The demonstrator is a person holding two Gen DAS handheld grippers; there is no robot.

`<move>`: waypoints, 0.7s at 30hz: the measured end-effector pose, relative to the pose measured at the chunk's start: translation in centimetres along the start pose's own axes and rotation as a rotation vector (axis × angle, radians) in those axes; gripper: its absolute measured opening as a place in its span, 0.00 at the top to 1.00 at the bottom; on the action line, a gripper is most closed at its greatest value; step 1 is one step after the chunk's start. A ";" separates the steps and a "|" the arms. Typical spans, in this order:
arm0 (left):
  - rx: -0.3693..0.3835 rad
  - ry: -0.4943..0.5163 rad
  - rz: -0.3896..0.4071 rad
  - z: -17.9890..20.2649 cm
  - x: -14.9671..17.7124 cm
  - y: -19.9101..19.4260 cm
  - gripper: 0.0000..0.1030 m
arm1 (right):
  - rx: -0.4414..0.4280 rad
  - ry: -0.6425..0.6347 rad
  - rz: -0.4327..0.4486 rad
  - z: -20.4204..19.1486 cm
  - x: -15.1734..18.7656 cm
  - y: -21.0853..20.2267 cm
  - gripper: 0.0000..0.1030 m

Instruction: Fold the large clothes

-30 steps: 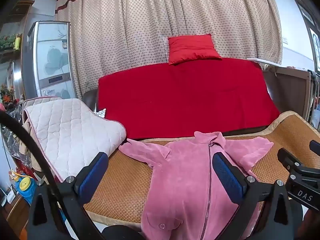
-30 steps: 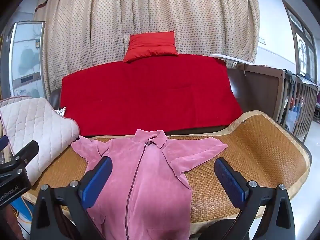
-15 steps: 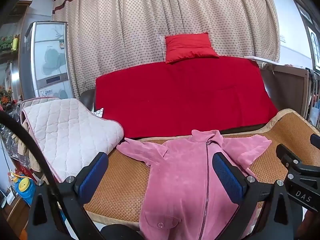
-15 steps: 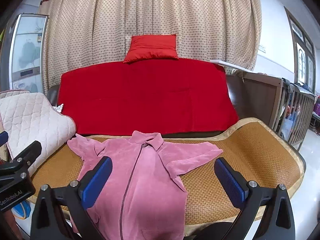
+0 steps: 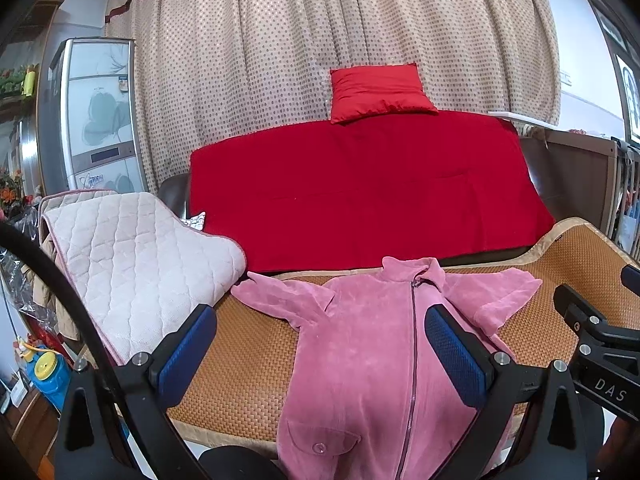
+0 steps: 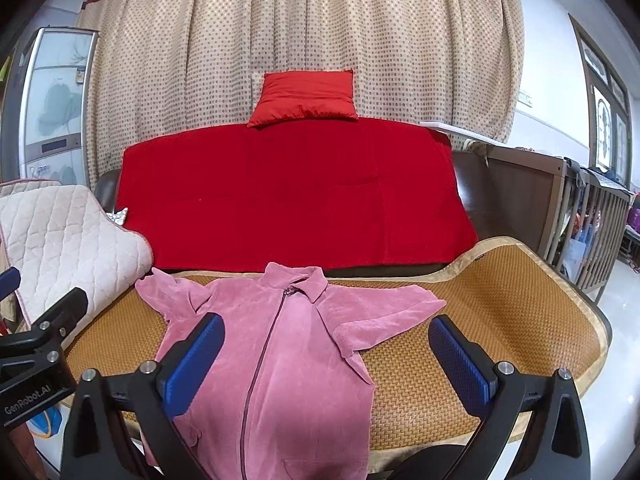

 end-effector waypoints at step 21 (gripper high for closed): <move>0.013 -0.005 -0.029 0.2 0.9 1.1 0.00 | 0.024 -0.034 -0.045 -0.6 0.6 0.9 0.00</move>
Point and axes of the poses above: each gripper's, at about its wrist camera, not at the fingertips, and y roughly the way its jaws point, z to its right, x to its underside, the point moved 3 cm from there along y, roughly the way its jaws point, and after that the axes turned 5 degrees about -x, right-handed, at the moved point
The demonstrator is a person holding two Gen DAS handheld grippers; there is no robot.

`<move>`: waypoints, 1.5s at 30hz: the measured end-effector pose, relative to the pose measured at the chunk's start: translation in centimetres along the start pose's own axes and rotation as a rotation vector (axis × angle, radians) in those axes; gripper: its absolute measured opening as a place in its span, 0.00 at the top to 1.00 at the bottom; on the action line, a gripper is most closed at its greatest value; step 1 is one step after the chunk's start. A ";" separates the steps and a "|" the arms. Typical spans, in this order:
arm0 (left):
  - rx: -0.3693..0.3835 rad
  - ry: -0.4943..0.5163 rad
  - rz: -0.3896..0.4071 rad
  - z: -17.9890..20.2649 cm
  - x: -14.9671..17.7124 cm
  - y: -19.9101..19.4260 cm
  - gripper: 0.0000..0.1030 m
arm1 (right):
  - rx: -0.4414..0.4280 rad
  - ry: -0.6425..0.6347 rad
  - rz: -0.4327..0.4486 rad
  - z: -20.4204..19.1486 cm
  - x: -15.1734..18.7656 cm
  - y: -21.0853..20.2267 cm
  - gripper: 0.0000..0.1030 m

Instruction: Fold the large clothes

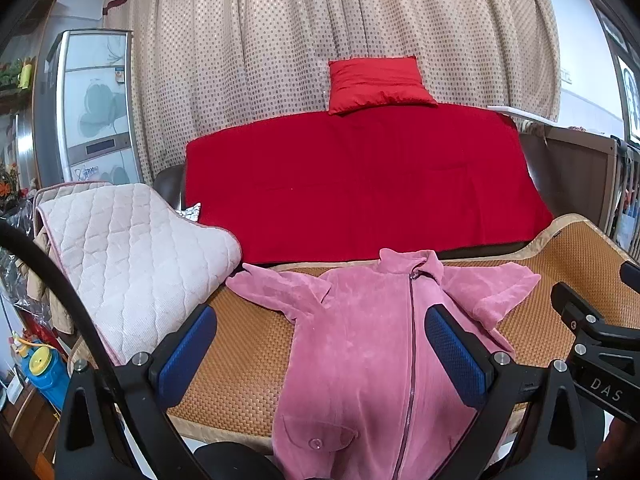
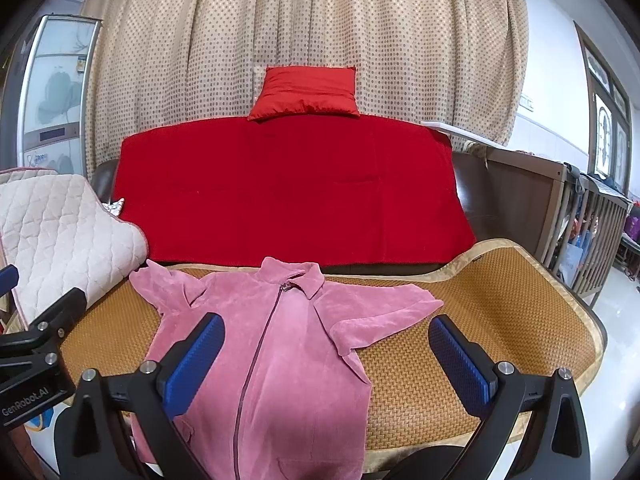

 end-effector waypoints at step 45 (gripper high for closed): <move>0.093 0.093 -0.480 5.1 8.3 29.2 0.00 | -0.247 0.808 -0.291 23.2 8.9 30.6 0.06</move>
Point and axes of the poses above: each gripper's, at about its wrist camera, not at the fingertips, and y roughly the way its jaws point, z to its right, x to its underside, the point moved 3 cm from there along y, roughly the way its jaws point, and after that the axes turned 5 degrees about -x, right-handed, at the moved point
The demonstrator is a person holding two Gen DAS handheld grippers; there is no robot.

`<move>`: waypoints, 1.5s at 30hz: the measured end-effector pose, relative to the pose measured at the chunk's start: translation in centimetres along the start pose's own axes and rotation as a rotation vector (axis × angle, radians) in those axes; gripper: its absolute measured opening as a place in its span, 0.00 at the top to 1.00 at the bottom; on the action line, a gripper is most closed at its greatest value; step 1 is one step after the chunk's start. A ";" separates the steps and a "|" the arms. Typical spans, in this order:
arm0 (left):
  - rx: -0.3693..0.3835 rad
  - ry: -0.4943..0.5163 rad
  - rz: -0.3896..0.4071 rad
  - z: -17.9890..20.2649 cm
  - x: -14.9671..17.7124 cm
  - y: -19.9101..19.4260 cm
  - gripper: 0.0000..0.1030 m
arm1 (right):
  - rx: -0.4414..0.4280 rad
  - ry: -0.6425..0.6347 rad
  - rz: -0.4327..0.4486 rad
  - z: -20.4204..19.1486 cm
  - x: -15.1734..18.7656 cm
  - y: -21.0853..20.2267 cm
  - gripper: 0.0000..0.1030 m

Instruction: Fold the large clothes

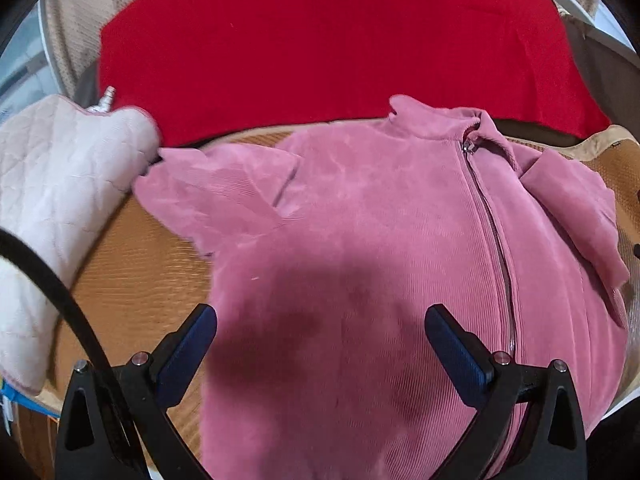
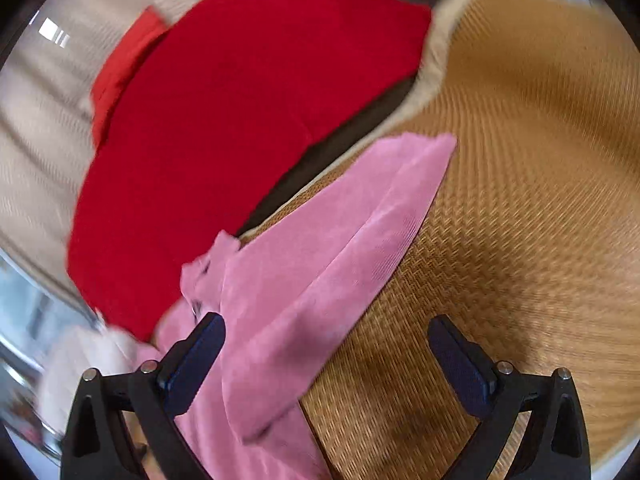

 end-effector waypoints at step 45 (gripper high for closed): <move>0.071 -0.161 0.103 -1.8 -0.8 0.0 0.00 | -0.239 -0.084 -0.047 -8.2 -4.8 7.8 0.87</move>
Point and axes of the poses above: each gripper's, at about its wrist camera, not at the fingertips, and y roughly the way its jaws point, z to its right, x to its underside, the point moved 3 cm from there along y, roughly the way its jaws point, and after that the axes turned 5 degrees about -x, right-handed, at the moved point
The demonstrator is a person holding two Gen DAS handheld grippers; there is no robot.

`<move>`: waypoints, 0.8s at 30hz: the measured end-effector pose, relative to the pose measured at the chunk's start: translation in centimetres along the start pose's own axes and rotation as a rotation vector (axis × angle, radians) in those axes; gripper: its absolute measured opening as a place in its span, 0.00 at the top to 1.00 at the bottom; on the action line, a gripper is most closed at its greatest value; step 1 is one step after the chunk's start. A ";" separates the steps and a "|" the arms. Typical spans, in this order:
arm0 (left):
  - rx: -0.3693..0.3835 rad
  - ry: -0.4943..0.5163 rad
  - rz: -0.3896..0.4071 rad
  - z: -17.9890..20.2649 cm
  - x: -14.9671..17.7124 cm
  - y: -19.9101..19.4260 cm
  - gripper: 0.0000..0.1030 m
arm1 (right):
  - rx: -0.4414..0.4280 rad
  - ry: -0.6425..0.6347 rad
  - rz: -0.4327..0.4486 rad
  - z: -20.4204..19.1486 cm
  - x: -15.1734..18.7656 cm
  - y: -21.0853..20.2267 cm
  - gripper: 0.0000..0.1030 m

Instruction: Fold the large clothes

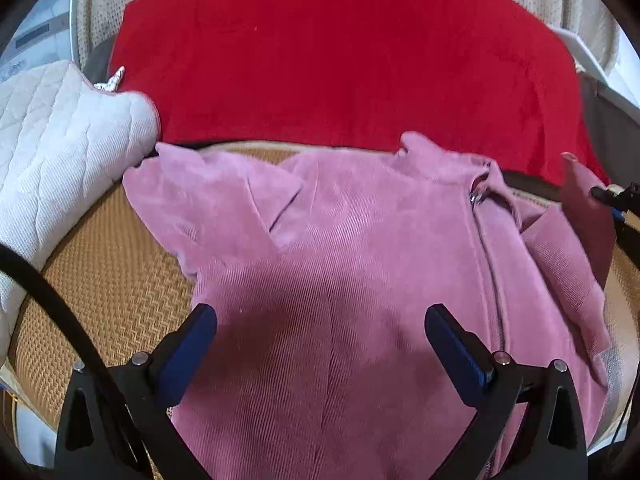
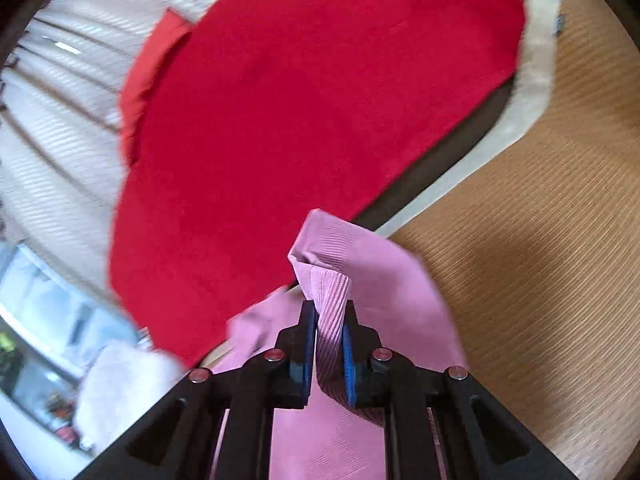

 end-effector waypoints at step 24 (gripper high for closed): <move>0.284 0.017 0.012 6.3 -1.7 -1.5 0.00 | -0.069 0.058 -0.068 -1.9 7.3 1.0 0.21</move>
Point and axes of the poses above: each gripper's, at about its wrist camera, not at the fingertips, and y roughly the way its jaws point, z to its right, x to its underside, the point moved 3 cm from there along y, roughly the way its jaws point, and after that the axes turned 5 degrees about -x, right-handed, at the moved point
